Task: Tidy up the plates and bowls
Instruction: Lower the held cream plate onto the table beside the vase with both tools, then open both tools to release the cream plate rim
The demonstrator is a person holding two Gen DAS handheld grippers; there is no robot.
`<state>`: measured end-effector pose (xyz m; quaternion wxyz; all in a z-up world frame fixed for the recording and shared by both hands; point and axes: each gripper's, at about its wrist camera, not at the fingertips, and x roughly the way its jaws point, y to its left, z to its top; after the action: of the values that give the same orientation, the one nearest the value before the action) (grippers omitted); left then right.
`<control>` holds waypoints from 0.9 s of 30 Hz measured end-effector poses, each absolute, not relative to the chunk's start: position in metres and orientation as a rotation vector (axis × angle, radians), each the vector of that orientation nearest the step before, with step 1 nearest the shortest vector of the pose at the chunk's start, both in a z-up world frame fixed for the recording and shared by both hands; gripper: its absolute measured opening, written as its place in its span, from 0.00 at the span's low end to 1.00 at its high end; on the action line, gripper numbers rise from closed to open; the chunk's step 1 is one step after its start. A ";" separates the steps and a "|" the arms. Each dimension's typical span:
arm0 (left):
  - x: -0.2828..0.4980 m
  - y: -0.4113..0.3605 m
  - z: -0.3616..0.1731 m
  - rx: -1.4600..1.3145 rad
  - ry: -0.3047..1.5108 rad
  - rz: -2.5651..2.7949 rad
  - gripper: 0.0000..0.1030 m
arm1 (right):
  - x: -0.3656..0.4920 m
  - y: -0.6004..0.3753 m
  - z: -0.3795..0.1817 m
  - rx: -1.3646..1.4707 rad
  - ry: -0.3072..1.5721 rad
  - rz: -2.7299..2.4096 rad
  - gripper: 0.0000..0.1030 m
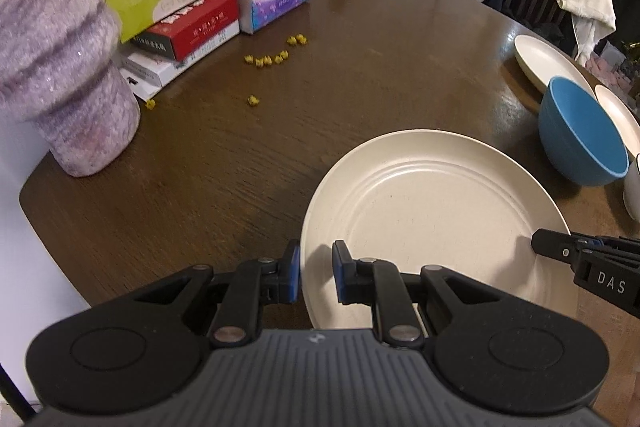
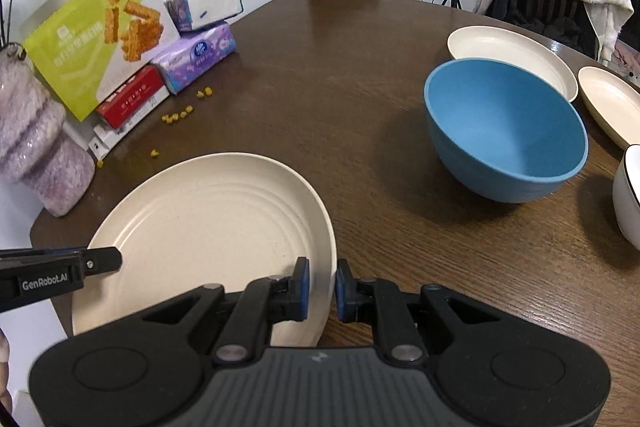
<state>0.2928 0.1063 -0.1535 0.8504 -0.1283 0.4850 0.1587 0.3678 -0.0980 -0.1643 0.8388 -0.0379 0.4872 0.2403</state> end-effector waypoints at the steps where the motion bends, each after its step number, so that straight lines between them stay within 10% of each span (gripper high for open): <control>1: 0.292 0.106 -0.155 -0.271 1.024 0.331 0.16 | 0.367 -0.099 -0.166 -0.084 1.030 0.509 0.12; 27: 0.289 0.106 -0.184 -0.262 1.073 0.268 0.16 | 0.345 -0.105 -0.198 -0.134 1.035 0.508 0.14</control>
<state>0.2893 0.1057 -0.1842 0.8427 -0.1240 0.5083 0.1271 0.3445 -0.1051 -0.1981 0.8362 -0.0631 0.4891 0.2399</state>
